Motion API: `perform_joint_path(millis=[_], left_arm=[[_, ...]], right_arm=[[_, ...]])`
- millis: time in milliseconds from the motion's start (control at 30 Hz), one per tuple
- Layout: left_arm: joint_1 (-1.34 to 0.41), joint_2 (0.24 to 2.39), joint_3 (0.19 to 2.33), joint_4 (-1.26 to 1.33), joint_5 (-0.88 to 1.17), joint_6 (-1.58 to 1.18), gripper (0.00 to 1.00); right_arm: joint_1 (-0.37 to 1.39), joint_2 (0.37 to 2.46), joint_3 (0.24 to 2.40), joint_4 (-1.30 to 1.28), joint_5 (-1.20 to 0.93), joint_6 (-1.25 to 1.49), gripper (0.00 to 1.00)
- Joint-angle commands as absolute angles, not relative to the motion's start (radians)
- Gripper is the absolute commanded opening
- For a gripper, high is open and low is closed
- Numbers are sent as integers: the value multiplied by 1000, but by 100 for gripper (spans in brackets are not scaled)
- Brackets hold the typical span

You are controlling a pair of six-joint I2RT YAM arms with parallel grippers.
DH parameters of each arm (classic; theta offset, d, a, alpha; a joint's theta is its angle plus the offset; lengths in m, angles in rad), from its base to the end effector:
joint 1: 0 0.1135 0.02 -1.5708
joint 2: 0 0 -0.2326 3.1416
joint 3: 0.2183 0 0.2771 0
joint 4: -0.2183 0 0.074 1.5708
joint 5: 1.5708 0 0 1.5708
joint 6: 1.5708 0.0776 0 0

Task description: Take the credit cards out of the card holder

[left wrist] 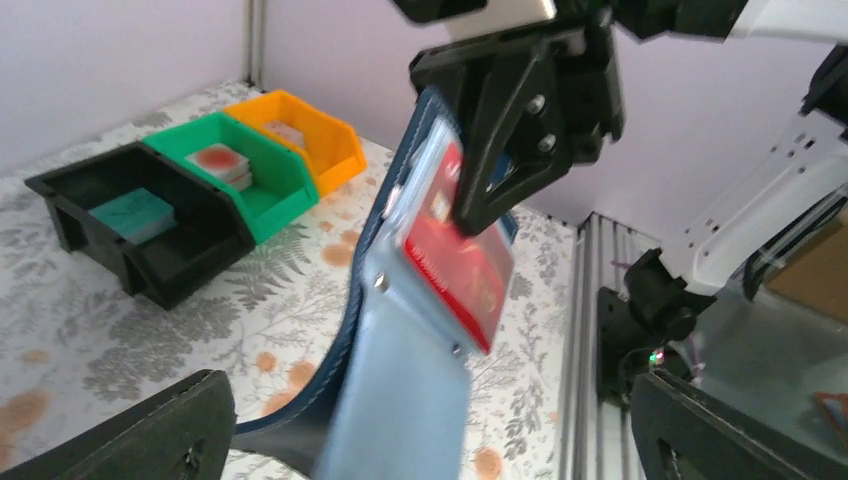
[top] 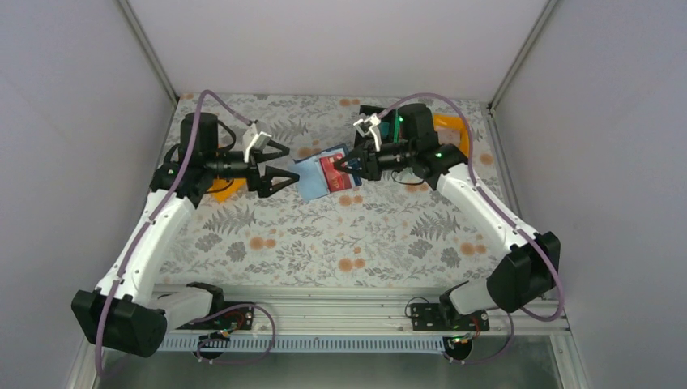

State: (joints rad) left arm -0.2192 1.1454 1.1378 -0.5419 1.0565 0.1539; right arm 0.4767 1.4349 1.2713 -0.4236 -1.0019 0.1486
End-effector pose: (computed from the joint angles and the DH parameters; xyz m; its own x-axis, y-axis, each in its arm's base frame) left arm 0.2690 -0.1291 0.3247 -0.3762 0.1611 -0.9124 0.9000 0.2975 -0.3186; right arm 0.2913 0.2240 0.2949 -0.6157 -0.2282 -0.7542 -0.7879 0.1927 0.5849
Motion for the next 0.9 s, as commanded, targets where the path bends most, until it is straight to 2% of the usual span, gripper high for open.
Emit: perform_joint_path(millis=[0, 133, 267, 333, 367, 433, 533, 600, 633, 800, 867], left_arm=[[-218, 1141, 1171, -671, 1020, 361, 100], [-239, 1167, 1252, -764, 983, 496, 100], [-250, 1230, 1360, -917, 1060, 679, 100], [-309, 1249, 1372, -1027, 1064, 824, 100], [-351, 1249, 1363, -1065, 1059, 863, 97], [-407, 1249, 1340, -1107, 1094, 914, 79], [-410, 1261, 1348, -1023, 1090, 797, 29], [-410, 1272, 1368, -1012, 1103, 766, 7], [-410, 1275, 1373, -1021, 1125, 769, 3], [-409, 1263, 1340, -1151, 1213, 897, 3], [-409, 1259, 1321, -1175, 1207, 914, 10]], right_arm=[[500, 1407, 1373, -630, -1046, -21, 4], [572, 1419, 1436, -715, -1017, -88, 4], [611, 1434, 1489, -783, -986, -138, 4], [616, 1435, 1501, -782, -983, -138, 4], [618, 1434, 1507, -774, -991, -136, 4], [624, 1443, 1526, -766, -1006, -136, 4], [637, 1460, 1557, -788, -1012, -155, 4], [638, 1462, 1563, -807, -1036, -182, 4], [637, 1453, 1559, -804, -1050, -190, 4], [572, 1378, 1494, -725, -1075, -181, 4], [541, 1370, 1486, -705, -1112, -168, 4]])
